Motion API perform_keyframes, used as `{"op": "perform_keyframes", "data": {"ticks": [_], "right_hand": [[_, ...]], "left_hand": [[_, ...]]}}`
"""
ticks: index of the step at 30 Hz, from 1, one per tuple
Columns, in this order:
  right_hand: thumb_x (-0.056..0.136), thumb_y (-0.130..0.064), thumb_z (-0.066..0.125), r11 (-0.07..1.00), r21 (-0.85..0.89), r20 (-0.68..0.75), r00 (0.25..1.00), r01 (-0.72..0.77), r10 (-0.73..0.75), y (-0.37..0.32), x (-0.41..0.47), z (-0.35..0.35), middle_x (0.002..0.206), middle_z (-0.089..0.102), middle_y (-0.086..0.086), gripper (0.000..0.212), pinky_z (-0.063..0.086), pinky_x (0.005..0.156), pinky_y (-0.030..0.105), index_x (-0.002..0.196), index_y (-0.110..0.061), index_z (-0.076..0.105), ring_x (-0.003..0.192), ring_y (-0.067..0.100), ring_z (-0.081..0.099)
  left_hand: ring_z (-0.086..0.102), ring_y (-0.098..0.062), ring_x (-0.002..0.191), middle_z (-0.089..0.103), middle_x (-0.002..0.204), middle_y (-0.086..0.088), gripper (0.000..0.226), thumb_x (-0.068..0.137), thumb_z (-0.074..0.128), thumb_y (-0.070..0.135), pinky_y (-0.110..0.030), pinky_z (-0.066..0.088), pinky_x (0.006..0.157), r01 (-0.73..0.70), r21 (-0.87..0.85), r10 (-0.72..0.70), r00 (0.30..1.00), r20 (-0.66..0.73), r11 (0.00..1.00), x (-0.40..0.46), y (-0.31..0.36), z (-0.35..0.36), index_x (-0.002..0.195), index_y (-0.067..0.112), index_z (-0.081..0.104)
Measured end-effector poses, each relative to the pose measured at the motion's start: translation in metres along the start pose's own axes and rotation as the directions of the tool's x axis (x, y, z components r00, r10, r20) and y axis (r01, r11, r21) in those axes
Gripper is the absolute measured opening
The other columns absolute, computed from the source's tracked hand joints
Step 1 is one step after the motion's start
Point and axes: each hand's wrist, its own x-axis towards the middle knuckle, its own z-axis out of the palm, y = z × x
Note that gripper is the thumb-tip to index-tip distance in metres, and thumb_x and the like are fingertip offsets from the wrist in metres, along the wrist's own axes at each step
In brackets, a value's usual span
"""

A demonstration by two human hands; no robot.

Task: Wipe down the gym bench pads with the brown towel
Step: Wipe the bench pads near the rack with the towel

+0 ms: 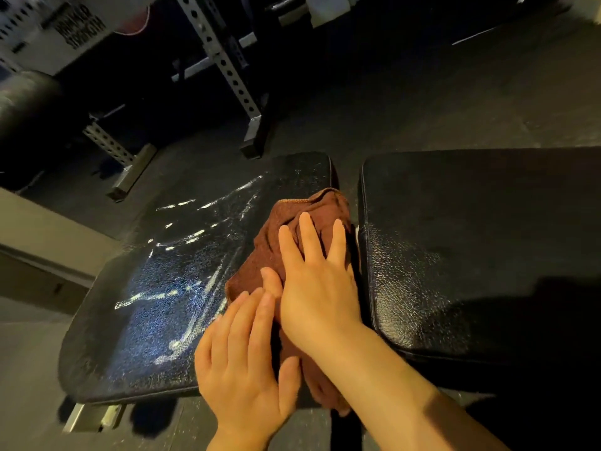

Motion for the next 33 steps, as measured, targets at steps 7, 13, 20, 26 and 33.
{"op": "perform_keyframes", "data": {"ticks": [7,13,20,26,33], "right_hand": [[0.103,-0.050,0.026,0.982,-0.144,-0.094,0.987,0.118,-0.133,0.002,0.007,0.004,0.164,-0.014,0.005,0.067,-0.008,0.119,0.057,0.158,-0.020,0.004,0.148,0.032,-0.023],[0.102,-0.055,0.023,0.952,-0.202,-0.072,0.965,0.232,-0.251,0.009,-0.012,0.012,0.165,-0.009,0.007,0.065,-0.013,0.118,0.057,0.158,-0.026,0.007,0.150,0.028,-0.019],[0.091,-0.067,0.027,0.857,-0.239,-0.224,0.833,0.457,-0.506,0.033,-0.049,0.034,0.152,0.039,0.021,0.075,0.019,0.115,0.064,0.144,-0.018,0.047,0.145,0.041,0.027],[0.074,-0.039,0.079,0.673,-0.458,-0.113,0.712,0.581,-0.693,0.061,-0.062,0.026,0.140,0.052,0.022,0.079,0.047,0.098,0.059,0.143,-0.013,0.049,0.131,0.041,0.049],[0.080,-0.044,0.071,0.556,-0.484,-0.069,0.604,0.676,-0.794,0.074,-0.059,-0.027,0.138,0.054,0.002,0.051,0.047,0.100,0.046,0.126,-0.023,0.061,0.127,0.022,0.050]], "left_hand": [[0.034,-0.009,0.143,0.048,0.144,-0.002,0.052,0.102,0.028,0.048,-0.032,0.023,0.115,-0.032,-0.013,0.033,0.997,0.064,0.999,-0.022,-0.011,-0.007,0.137,0.014,0.047],[0.052,-0.019,0.125,0.064,0.126,-0.006,0.032,0.097,0.048,0.034,-0.041,0.025,0.112,-0.162,0.111,0.154,0.985,0.081,0.980,-0.031,-0.024,-0.032,0.124,0.019,0.054],[0.052,-0.025,0.123,0.063,0.125,-0.009,0.040,0.084,0.052,0.025,-0.047,0.029,0.108,-0.192,0.179,0.162,0.972,0.172,0.965,-0.053,-0.029,-0.052,0.123,0.021,0.054],[0.053,-0.025,0.117,0.063,0.120,-0.007,0.036,0.076,0.053,0.030,-0.046,0.032,0.104,-0.019,0.054,0.015,0.998,0.061,0.998,-0.051,-0.007,-0.051,0.111,0.020,0.056],[0.050,-0.028,0.125,0.059,0.134,-0.007,0.040,0.091,0.049,0.038,-0.043,0.033,0.103,-0.066,0.097,0.063,0.998,0.031,0.993,-0.036,0.019,-0.037,0.125,0.018,0.056]]}}
